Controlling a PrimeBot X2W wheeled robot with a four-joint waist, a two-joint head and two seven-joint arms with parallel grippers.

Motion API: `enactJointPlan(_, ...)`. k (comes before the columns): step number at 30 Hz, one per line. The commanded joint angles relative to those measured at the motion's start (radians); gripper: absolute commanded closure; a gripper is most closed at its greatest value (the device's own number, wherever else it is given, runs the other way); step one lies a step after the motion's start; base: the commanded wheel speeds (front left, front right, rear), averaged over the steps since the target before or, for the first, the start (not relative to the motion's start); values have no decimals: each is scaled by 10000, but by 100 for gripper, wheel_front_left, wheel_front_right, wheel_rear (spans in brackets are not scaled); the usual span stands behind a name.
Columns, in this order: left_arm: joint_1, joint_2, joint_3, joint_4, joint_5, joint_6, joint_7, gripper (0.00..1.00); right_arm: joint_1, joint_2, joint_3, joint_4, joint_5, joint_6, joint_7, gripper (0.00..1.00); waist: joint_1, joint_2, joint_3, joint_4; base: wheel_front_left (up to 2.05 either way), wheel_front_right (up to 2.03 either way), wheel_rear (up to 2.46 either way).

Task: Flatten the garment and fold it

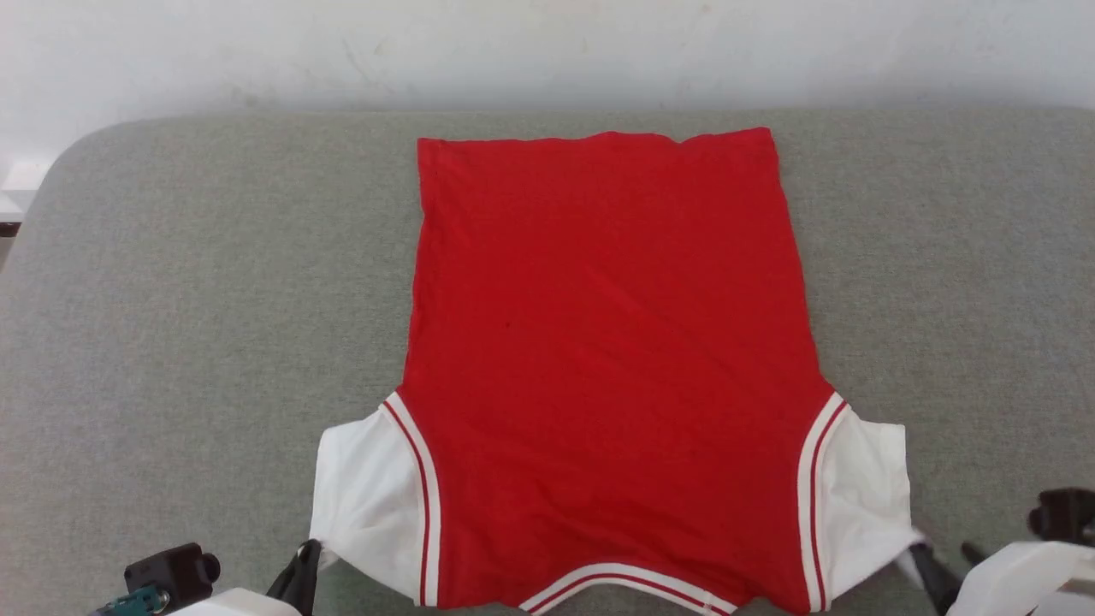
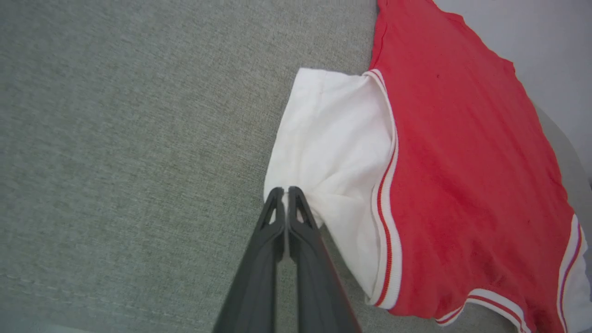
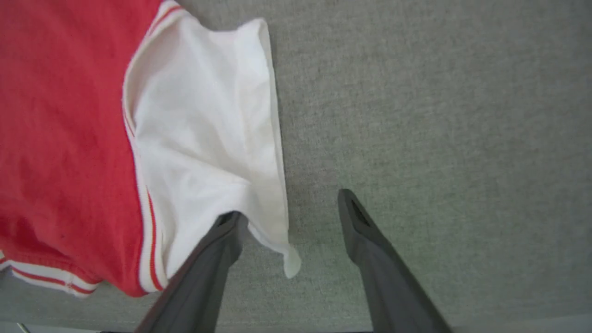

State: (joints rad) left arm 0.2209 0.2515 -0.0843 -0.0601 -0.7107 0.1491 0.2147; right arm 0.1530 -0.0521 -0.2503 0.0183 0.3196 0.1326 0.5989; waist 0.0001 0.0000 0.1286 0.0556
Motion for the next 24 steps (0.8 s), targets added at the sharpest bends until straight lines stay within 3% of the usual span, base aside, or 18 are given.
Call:
enactJointPlan(1,-28,15,4,-83,-56,-65,-100,100,-17,17,-74,-368,71,-19,-339,0,-1,0,-20,60,0,0,0)
enactJointPlan(6,-67,43,-62,-114,16,-79,-160,100,-623,17,-351,-1246,183,-19,-2022,0,-1,0,-24,261,0,0,0)
enactJointPlan(11,-275,-49,-127,-149,41,-95,-303,100,-2149,-5,-231,-1199,-95,-19,-3947,0,-1,0,248,569,0,0,0)
enactJointPlan(18,-815,-205,-328,-323,97,-221,-489,100,-5264,-1143,327,719,-316,-19,-5379,0,-1,0,1251,1183,0,0,0)
enactJointPlan(24,-1483,-442,-592,-466,144,-394,-691,100,-7986,-2226,787,3037,-536,-19,-4783,0,-1,0,2474,1890,0,0,0)
